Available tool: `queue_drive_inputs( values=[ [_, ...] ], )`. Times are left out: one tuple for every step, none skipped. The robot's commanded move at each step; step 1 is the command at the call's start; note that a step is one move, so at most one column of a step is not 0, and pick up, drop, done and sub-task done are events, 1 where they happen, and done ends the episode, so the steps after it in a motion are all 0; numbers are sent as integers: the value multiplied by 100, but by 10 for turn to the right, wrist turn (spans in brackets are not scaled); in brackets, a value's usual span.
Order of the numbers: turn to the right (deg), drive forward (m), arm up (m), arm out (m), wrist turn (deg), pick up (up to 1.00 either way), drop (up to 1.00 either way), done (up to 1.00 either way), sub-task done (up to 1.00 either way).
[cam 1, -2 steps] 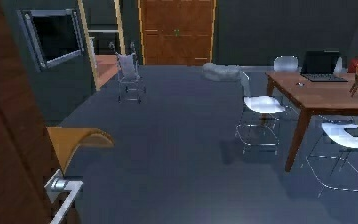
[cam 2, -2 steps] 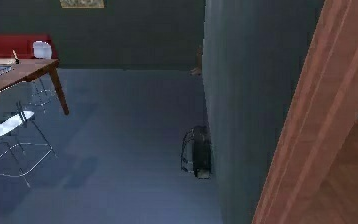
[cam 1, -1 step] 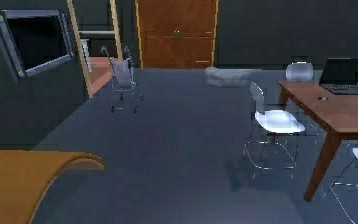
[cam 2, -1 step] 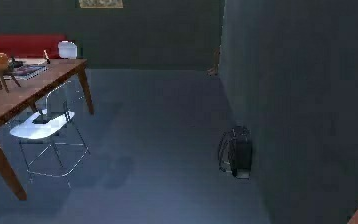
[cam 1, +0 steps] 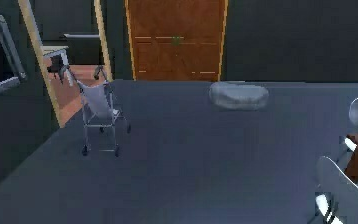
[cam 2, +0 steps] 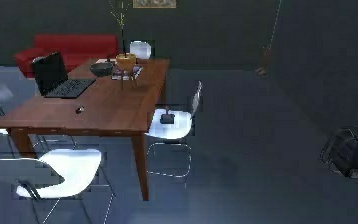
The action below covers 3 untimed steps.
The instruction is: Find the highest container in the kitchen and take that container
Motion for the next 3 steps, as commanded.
queue_drive_inputs(
  values=[
    [0,100,0,0,0,0,0,0,0],
    [-30,0,0,0,0,0,0,0,0],
    [0,100,0,0,0,0,0,0,0]
  ],
)
